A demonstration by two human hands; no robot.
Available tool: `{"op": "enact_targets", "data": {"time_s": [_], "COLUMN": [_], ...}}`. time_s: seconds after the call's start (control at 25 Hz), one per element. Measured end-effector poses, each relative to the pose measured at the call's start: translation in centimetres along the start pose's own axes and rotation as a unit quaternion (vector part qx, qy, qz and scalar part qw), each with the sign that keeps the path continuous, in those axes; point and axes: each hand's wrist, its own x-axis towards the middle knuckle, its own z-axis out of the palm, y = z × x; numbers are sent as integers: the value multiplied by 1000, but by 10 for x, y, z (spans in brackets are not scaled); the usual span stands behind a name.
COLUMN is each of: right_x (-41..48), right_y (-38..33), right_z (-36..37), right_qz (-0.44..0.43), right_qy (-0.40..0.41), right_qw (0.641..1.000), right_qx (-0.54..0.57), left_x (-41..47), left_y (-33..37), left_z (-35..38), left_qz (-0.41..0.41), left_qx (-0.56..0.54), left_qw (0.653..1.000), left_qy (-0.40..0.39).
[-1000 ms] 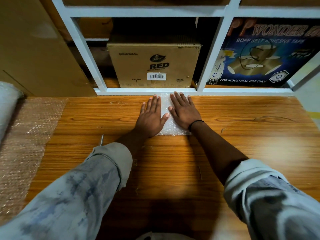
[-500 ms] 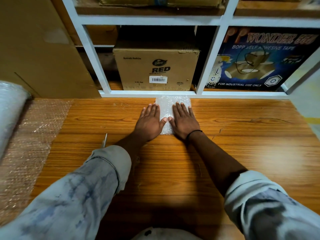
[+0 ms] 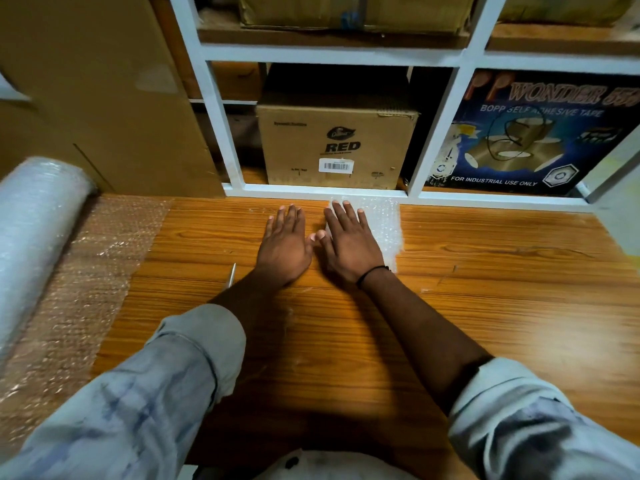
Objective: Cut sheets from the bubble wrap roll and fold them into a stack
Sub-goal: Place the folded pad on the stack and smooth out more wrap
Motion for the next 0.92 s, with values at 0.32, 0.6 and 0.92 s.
{"op": "enact_targets", "data": {"time_s": [0.32,0.6,0.92], "right_x": [6,12,2], "right_y": [-86,-237,-402], "right_z": [25,77,143], "right_qz": [36,57,33], "right_qy": [39,37,0], "right_qw": [996,993,995], "right_qx": [66,98,92], "left_x": [-48,-113,-207], "left_y": [-80,-203,-337], "left_z": [-28,-44,-50], "left_qz": [-12,-39,-112], "left_qx": [-24,-30,129], "left_qw": [999,998,984], "left_qy": [17,37,46]}}
